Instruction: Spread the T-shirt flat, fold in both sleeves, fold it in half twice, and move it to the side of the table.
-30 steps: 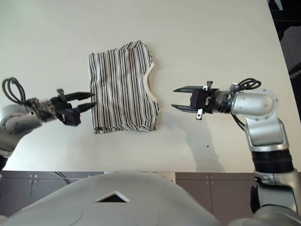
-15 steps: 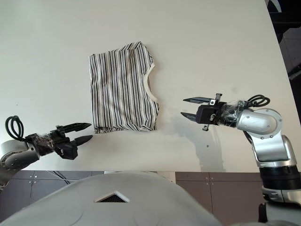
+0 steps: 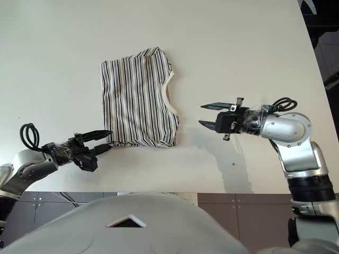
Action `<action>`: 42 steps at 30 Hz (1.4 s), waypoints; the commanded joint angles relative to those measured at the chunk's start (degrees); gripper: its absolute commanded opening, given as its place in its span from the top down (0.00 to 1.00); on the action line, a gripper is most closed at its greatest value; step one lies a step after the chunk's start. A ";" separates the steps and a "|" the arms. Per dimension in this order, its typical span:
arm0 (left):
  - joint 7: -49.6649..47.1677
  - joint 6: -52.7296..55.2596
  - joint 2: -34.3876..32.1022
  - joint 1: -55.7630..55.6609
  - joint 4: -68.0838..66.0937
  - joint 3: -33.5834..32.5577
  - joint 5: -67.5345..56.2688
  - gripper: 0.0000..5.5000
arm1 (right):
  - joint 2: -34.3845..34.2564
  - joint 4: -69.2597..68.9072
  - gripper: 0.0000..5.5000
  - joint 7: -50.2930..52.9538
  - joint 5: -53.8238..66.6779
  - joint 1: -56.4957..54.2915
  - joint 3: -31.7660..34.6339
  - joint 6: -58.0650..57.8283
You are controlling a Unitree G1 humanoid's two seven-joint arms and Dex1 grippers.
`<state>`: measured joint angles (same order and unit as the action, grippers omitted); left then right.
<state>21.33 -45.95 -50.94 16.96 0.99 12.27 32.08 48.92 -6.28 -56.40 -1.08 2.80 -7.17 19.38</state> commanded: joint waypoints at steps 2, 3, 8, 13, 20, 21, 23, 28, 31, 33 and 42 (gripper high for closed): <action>1.93 0.01 -0.64 -0.75 -2.40 2.42 1.91 0.67 | -0.64 0.82 0.62 0.67 -1.27 -1.69 -0.99 0.99; 1.93 -0.04 -0.69 -1.06 -2.79 2.63 1.99 0.71 | -0.70 0.87 0.62 0.73 -1.35 -1.75 -1.06 1.08; 2.07 -0.06 -0.51 -3.08 -5.37 3.62 2.06 0.84 | -0.93 1.07 0.62 0.95 -1.73 -2.36 -1.58 1.57; 3.63 -0.03 -0.88 -3.48 -5.29 4.08 -0.69 0.95 | -0.78 -0.60 0.62 0.91 -1.14 -1.01 -1.91 4.48; 6.73 -1.03 -2.72 -3.38 -3.52 3.85 -4.79 0.96 | 0.41 0.10 0.53 4.06 -10.54 5.52 -6.12 18.96; 7.11 -1.21 -2.95 -3.31 -3.33 3.85 -5.17 0.96 | -0.67 0.17 0.48 5.45 -11.68 5.62 -6.53 19.19; 7.81 -1.57 -3.28 -3.23 -3.20 3.89 -5.75 0.96 | -2.54 0.94 0.44 7.67 -14.40 4.98 -7.85 19.46; 9.20 -2.22 -3.12 -4.36 -3.61 4.48 -5.98 0.96 | -5.52 6.14 0.44 11.38 -21.94 1.28 -12.30 21.68; 9.64 -2.30 -2.66 -5.02 -3.72 4.86 -6.00 0.96 | -5.82 10.20 0.44 14.41 -26.99 -1.29 -14.29 24.00; 9.83 -2.42 -2.37 -5.28 -3.72 5.18 -5.96 0.96 | -6.23 12.31 0.44 15.93 -29.10 -2.56 -16.13 25.51; 10.29 -3.20 -2.50 -6.89 -4.37 5.86 -6.29 0.96 | -6.90 16.40 0.49 19.09 -31.11 -5.90 -21.65 28.10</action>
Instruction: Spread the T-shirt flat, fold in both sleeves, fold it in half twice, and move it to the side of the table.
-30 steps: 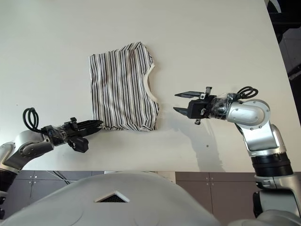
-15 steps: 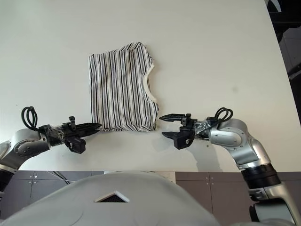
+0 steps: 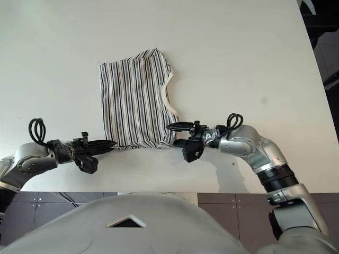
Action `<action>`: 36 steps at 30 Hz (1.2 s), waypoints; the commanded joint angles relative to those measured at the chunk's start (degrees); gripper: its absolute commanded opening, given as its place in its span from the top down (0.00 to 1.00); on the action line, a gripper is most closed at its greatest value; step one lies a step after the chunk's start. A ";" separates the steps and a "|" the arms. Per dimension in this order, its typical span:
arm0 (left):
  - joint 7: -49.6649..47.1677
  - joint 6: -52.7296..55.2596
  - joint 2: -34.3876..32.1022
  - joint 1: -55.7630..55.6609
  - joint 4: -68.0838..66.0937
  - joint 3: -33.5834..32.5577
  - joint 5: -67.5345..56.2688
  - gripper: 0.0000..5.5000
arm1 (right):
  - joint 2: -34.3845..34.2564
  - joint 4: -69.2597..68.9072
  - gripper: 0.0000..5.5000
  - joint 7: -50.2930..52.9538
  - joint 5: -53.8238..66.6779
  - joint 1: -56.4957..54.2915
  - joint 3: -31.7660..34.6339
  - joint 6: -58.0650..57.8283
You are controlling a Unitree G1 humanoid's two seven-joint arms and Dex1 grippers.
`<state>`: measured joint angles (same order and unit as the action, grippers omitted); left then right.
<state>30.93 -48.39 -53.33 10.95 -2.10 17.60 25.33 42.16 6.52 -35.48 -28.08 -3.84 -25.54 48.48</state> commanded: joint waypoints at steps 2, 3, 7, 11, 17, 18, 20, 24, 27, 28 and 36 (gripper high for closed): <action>0.78 -1.24 -0.36 -1.42 -1.91 0.53 0.42 0.96 | 0.07 4.73 0.59 -1.68 -3.60 0.17 -3.58 -1.08; 0.82 -1.46 -0.39 -1.67 -2.19 0.53 0.42 0.96 | 0.21 5.14 0.62 -1.65 -3.37 -0.08 -3.70 -1.05; 0.82 -1.66 0.09 -2.46 -2.55 0.64 0.53 0.96 | 0.41 6.50 0.80 -1.46 -2.77 -1.45 -4.16 -0.53; 0.89 -1.55 0.75 -3.39 -2.12 0.78 0.12 0.96 | 0.39 5.96 0.96 -3.52 2.09 -2.27 -4.14 -1.53; 1.67 -1.01 0.57 -2.66 1.72 0.15 -3.60 0.96 | 3.45 -3.31 0.98 -9.98 15.68 0.11 -1.64 -7.94; 2.07 -0.61 -0.09 -1.67 3.34 -0.25 -4.98 0.96 | 4.89 -6.71 0.98 -11.26 18.81 1.50 -0.70 -10.06; 2.95 0.65 -1.66 0.75 6.92 -1.67 -8.37 0.96 | 8.93 -13.73 0.98 -13.92 25.45 4.95 1.87 -15.19; 5.06 7.45 -4.01 8.53 16.84 -4.04 -18.31 0.96 | 17.70 -25.97 0.98 -18.81 37.78 11.43 8.74 -25.82; 6.87 13.97 -6.60 16.20 25.47 -6.75 -25.40 0.96 | 23.65 -33.81 0.98 -21.43 45.20 17.73 15.54 -32.10; 7.68 16.41 -7.64 18.63 28.61 -7.66 -27.98 0.96 | 25.37 -36.58 0.98 -22.27 47.70 20.49 18.22 -34.21; 10.75 33.68 -3.83 10.90 32.97 -9.80 -39.52 0.96 | 21.88 -38.25 0.98 -23.42 55.11 7.15 20.67 -51.11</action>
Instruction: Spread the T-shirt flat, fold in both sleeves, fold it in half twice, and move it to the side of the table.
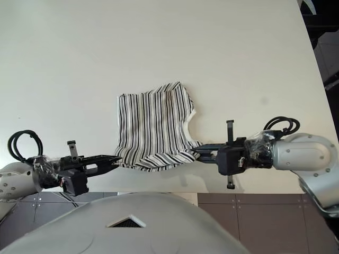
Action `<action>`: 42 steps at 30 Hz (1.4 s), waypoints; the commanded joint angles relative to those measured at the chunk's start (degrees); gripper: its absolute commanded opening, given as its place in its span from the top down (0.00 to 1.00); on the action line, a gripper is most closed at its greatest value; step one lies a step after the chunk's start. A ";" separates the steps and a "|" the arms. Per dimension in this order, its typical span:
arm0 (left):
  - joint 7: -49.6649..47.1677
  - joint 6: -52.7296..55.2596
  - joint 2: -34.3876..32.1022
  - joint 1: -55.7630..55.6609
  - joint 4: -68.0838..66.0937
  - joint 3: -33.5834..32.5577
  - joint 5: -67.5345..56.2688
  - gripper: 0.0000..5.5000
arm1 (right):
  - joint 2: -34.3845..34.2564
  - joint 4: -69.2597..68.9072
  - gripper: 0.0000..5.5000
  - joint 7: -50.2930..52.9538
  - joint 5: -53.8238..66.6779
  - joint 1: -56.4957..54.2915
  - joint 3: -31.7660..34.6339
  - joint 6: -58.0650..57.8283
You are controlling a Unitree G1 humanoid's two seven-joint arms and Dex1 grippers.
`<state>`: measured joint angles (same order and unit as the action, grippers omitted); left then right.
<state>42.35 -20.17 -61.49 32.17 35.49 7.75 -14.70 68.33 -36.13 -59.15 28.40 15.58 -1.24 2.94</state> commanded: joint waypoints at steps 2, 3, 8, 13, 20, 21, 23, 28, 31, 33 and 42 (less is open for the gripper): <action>-2.89 10.16 9.81 -18.30 -9.97 2.42 3.98 0.96 | -10.89 13.75 0.98 -0.94 -6.01 -22.43 -9.35 -6.86; -3.63 11.32 11.93 -20.97 -12.64 3.48 5.93 0.96 | -13.82 18.84 0.98 -1.58 -8.54 -26.28 -11.79 -6.66; -6.44 11.87 20.20 -32.50 -28.57 7.76 16.43 0.96 | -28.85 51.47 0.98 -4.53 -18.73 -41.84 -19.98 -1.06; -3.31 12.53 25.62 -39.97 -37.79 11.55 19.54 0.96 | -36.63 73.10 0.98 -5.70 -25.54 -48.54 -22.29 6.82; -3.35 15.64 29.54 -43.68 -45.29 11.11 21.31 0.87 | -41.47 83.62 0.92 -2.57 -28.23 -51.47 -19.33 10.77; -3.74 15.22 29.61 -43.35 -45.73 11.52 22.28 0.85 | -41.65 84.23 0.89 -2.06 -28.69 -51.30 -19.06 11.41; -4.64 14.73 30.12 -43.06 -46.46 11.57 23.30 0.79 | -41.85 84.70 0.83 -1.31 -29.45 -50.59 -18.63 12.74; -7.41 14.81 31.52 -42.97 -46.86 10.49 24.66 0.65 | -42.84 83.06 0.67 2.98 -30.97 -47.86 -17.43 15.37; -10.94 15.94 33.82 -44.37 -47.21 7.56 23.35 0.56 | -43.76 83.21 0.65 6.84 -31.63 -48.21 -16.02 15.68; -12.84 17.08 35.19 -45.21 -47.59 5.38 22.27 0.52 | -44.32 83.46 0.65 8.66 -31.43 -48.76 -14.97 15.22; -19.84 13.86 33.16 -45.15 -54.82 6.83 31.62 0.52 | -48.67 82.81 0.65 20.04 -29.24 -51.45 -8.35 13.89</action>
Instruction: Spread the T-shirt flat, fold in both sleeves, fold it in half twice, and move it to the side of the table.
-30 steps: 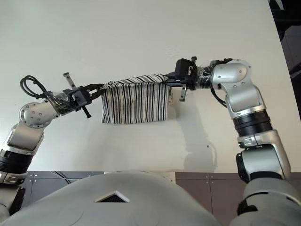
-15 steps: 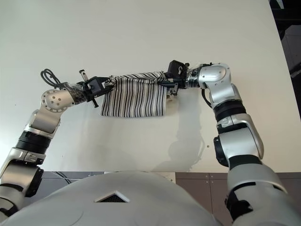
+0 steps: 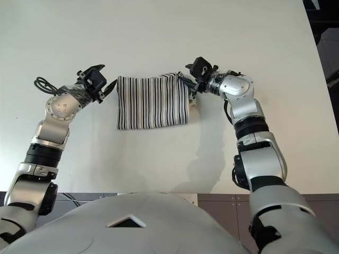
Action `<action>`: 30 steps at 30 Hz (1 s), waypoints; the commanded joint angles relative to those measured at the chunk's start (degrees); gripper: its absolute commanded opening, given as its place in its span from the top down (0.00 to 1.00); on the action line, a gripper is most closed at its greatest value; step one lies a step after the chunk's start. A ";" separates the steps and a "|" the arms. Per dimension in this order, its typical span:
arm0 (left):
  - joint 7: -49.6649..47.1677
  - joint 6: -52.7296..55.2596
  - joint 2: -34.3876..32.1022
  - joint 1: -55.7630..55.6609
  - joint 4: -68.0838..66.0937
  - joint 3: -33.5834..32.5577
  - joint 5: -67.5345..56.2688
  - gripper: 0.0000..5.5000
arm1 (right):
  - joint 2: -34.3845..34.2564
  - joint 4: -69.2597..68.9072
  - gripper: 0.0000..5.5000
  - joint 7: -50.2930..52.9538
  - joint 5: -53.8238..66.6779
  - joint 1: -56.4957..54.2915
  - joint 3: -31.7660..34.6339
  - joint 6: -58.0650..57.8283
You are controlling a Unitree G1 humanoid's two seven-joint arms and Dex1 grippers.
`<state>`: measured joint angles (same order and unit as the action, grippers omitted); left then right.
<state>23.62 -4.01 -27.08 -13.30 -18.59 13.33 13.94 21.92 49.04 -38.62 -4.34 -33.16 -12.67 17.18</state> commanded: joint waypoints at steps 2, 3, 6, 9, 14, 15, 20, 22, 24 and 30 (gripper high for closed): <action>-1.99 -3.60 -1.31 0.43 -0.59 1.47 4.27 0.52 | -3.43 -5.71 0.65 -4.96 6.80 -2.49 3.86 -0.75; -2.34 -3.97 -1.26 0.45 -0.14 1.43 4.63 0.52 | -3.80 -7.67 0.65 -7.84 8.00 -1.74 3.39 -0.96; -3.09 -4.65 -0.89 -0.23 0.01 1.10 4.99 0.52 | -4.62 -13.46 0.65 -16.39 10.69 1.32 0.77 -2.35; -3.73 -4.98 -0.78 -0.89 -0.61 0.61 5.07 0.52 | -4.99 -15.60 0.65 -22.71 11.62 2.76 -1.76 -5.27; -3.43 -6.05 -0.73 -2.07 -1.29 0.84 4.92 0.52 | -5.53 -4.79 0.65 -25.90 7.65 1.14 -4.34 -4.69; -3.32 -6.24 -0.81 -2.01 -1.14 0.90 4.94 0.52 | -5.70 -1.52 0.65 -24.96 5.91 0.63 -5.00 -3.07; -2.60 -7.39 -1.05 -2.25 -1.65 1.22 4.92 0.52 | -3.68 11.05 0.65 -20.32 -0.94 0.49 -6.93 4.18; -2.95 -7.57 -0.94 -2.07 -1.49 0.78 4.78 0.52 | -0.36 16.61 0.65 -14.30 -2.04 0.75 -5.59 3.13; -3.52 -7.56 -0.76 -1.41 -0.84 0.24 4.61 0.52 | 3.11 21.55 0.65 -6.59 -0.24 0.83 -1.76 -0.34; -5.01 -6.69 -0.25 0.18 2.47 -1.88 3.32 0.52 | 10.49 28.25 0.65 9.91 8.40 4.50 11.87 -14.13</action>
<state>19.18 -11.58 -27.43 -13.54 -17.76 12.94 18.19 30.58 71.62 -34.83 3.83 -35.52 -3.83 13.14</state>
